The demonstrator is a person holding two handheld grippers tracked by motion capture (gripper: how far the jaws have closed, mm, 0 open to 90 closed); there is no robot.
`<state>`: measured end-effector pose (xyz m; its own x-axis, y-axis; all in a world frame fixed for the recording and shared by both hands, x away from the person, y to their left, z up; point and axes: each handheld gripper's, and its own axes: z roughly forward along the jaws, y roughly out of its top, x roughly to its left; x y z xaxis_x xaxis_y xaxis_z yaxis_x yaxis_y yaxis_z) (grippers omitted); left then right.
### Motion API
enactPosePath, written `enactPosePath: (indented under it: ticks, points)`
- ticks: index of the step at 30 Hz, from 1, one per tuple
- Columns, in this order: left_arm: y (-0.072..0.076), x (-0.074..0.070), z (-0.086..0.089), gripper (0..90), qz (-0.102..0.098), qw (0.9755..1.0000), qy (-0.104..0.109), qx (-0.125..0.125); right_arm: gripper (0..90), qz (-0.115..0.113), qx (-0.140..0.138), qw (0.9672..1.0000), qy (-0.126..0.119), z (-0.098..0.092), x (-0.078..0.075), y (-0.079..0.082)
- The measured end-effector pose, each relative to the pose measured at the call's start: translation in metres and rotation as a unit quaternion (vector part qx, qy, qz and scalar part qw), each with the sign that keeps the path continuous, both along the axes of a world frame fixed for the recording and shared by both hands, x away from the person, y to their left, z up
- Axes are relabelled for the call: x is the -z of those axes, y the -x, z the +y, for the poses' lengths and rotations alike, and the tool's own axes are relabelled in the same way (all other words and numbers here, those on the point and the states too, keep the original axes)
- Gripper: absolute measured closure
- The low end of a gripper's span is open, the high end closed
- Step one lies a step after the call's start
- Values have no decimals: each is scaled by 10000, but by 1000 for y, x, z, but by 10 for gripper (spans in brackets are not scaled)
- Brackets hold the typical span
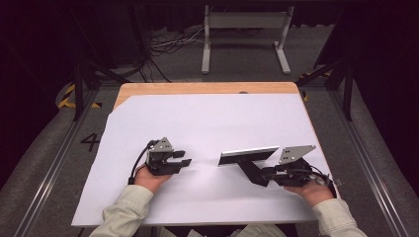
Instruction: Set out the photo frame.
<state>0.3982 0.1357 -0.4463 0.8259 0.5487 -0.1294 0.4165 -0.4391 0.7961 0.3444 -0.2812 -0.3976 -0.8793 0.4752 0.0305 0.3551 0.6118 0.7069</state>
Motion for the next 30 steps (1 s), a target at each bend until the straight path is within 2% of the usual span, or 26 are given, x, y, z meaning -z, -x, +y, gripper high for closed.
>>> enactPosePath:
  ticks: [6, 8, 10, 12, 16, 22, 30]
  points:
    - [2, -4, -4, 539, -44, 10000, 17, 63, 746, -160, 151, 9997, -96, -10, -7, 5]
    - [1, -6, -6, 566, -60, 9999, 0, 94, 746, -193, 194, 9996, -108, -13, -9, 7]
    - [0, -9, -10, 586, -77, 9999, -7, 142, 748, -288, 369, 9985, -290, -24, -13, 11]
    - [0, -10, -15, 599, -80, 9997, -44, 205, 750, -293, 443, 9979, -359, -27, -14, 12]
    - [0, -13, -23, 657, -60, 9993, -77, 347, 750, -398, 623, 9966, -368, -39, -19, 17]
    - [2, -15, -30, 727, -152, 9984, -97, 528, 750, -516, 914, 9935, -449, -55, -20, 17]
    - [3, -16, -34, 816, -121, 9993, -146, 335, 754, -575, 1084, 9916, -407, -57, -16, 14]
